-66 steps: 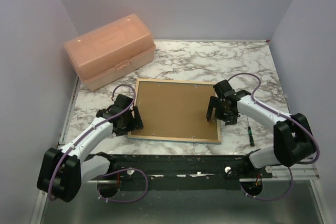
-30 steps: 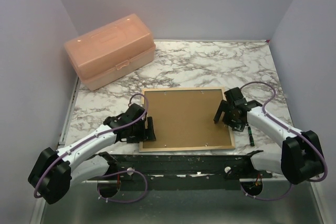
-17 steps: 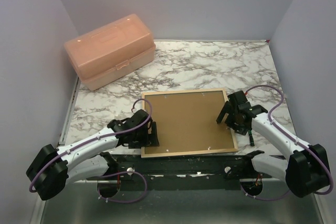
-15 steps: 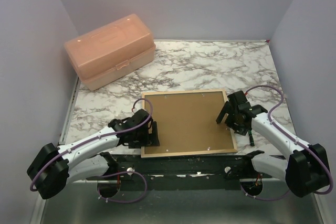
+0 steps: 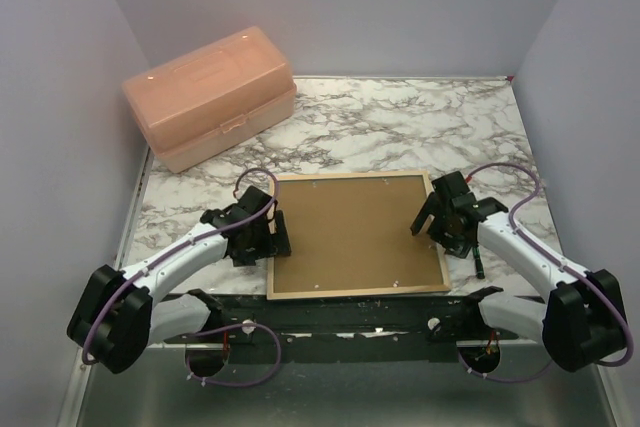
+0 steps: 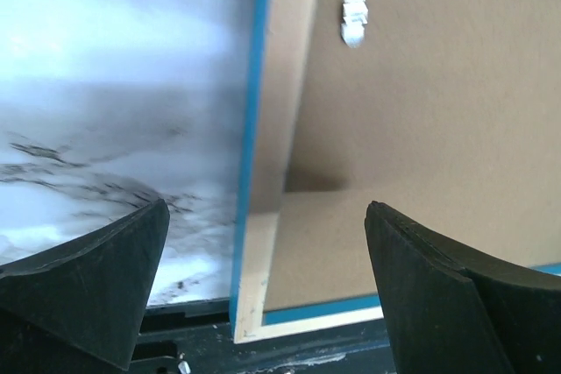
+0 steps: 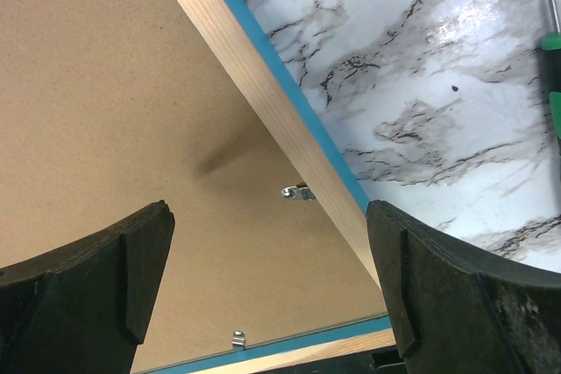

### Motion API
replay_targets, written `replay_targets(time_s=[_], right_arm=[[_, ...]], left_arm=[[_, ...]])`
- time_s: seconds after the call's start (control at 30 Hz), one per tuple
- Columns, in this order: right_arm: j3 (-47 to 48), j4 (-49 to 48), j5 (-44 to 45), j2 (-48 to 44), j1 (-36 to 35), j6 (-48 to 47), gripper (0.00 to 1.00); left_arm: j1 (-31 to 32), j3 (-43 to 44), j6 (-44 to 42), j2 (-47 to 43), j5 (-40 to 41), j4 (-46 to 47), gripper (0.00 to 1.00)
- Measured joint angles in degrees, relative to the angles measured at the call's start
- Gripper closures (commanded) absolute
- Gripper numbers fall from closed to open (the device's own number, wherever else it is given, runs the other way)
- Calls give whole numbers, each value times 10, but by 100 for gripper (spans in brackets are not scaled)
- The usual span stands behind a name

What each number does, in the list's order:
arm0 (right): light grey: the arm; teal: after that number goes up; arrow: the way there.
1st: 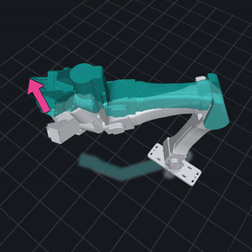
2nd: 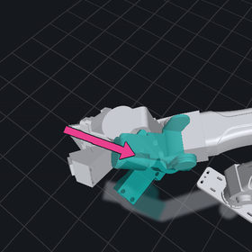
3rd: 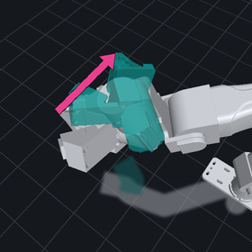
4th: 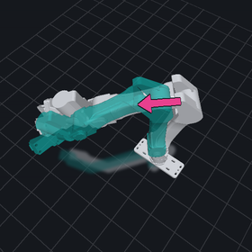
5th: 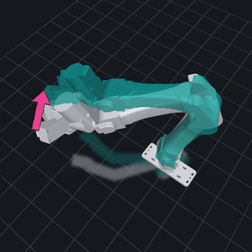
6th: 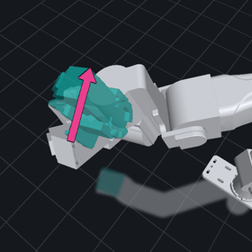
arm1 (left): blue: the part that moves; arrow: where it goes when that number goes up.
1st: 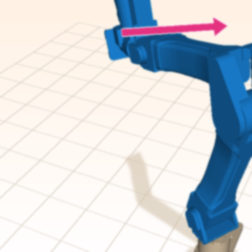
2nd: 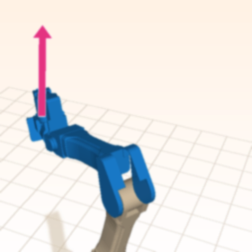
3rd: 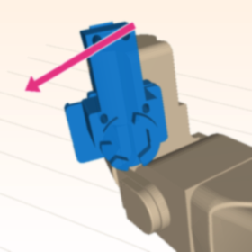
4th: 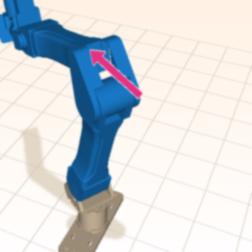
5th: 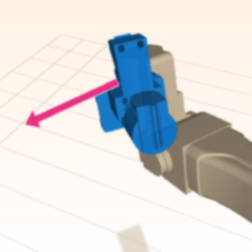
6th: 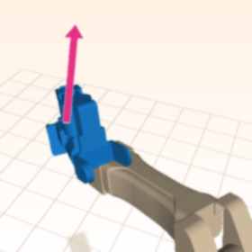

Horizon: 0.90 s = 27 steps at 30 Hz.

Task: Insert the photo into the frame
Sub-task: Install the photo frame at the center of the board.

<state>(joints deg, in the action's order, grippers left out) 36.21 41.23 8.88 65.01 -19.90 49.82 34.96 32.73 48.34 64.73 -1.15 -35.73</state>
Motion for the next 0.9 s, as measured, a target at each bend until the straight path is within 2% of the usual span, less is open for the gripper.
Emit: replay_targets(time_s=[0.17,0.43,0.73,0.9], right_arm=[[5,0,1,14,0,2,0],[14,-6,4,41,0,1,0],[13,-10,4,49,0,1,0],[12,-15,3,52,0,-3,0]], left_arm=[[-69,21,-36,22,-5,1,5],[-82,94,-77,102,-6,26,11],[-83,145,-84,207,7,51,33],[-83,150,-86,217,26,59,42]])
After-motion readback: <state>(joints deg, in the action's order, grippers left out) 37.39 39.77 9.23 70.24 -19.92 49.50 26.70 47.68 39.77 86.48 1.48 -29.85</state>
